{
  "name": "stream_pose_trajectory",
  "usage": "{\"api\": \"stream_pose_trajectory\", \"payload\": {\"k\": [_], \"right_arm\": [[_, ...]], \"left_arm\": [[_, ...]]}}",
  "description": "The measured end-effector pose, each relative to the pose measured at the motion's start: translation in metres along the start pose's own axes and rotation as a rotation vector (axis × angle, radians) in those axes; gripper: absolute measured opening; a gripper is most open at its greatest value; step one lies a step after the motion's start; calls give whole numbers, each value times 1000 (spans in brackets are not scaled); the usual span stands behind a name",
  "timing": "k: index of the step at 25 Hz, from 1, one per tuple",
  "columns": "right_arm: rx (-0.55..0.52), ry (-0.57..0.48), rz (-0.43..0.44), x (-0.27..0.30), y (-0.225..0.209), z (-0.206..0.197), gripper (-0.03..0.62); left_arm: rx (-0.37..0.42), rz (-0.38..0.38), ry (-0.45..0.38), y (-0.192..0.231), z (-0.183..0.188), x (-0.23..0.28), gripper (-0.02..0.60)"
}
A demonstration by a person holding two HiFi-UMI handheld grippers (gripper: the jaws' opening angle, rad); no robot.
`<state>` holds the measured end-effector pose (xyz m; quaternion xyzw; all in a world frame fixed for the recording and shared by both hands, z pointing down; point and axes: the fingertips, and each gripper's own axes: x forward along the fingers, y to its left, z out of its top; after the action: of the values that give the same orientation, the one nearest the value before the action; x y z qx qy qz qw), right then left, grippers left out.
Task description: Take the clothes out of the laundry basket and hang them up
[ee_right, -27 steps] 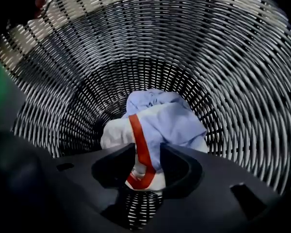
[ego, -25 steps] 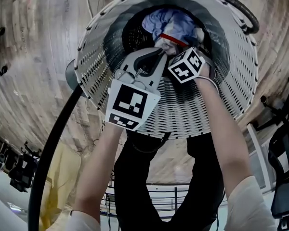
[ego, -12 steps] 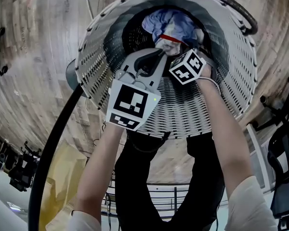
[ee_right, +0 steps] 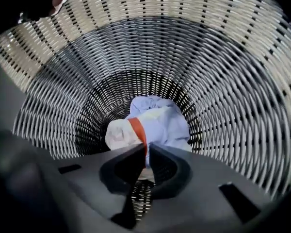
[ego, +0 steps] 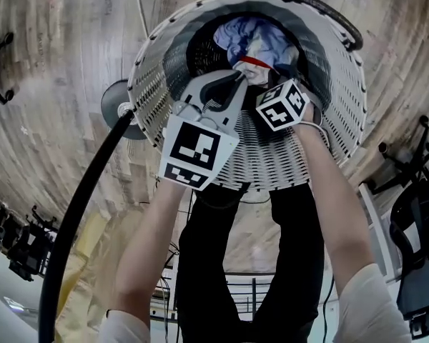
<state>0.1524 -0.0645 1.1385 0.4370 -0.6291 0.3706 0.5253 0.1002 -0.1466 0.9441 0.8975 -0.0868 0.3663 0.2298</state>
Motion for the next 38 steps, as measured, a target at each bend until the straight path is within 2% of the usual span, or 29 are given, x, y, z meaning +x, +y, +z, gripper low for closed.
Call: {"api": "stream_pose_trajectory", "payload": {"k": [4,15,18,27,38], "right_arm": [[44,-12,15,-27,2,9,32],[138,-54,53,-108,-5,26,15],[139,-60,59,-132,-5,31,15],[106,-135,99,-223,0,54,15],[50,-248,120,-342,4,66,14]], "left_arm": [[16,-11,9,-9,9,-16,32],[-22,29,-3,-18,32,-61,32],[-13,33,0,-24,39,-72,32],[-78,108,-46,-51,72,-127,32],[-177,192,-124,-114,102,-188,32]]}}
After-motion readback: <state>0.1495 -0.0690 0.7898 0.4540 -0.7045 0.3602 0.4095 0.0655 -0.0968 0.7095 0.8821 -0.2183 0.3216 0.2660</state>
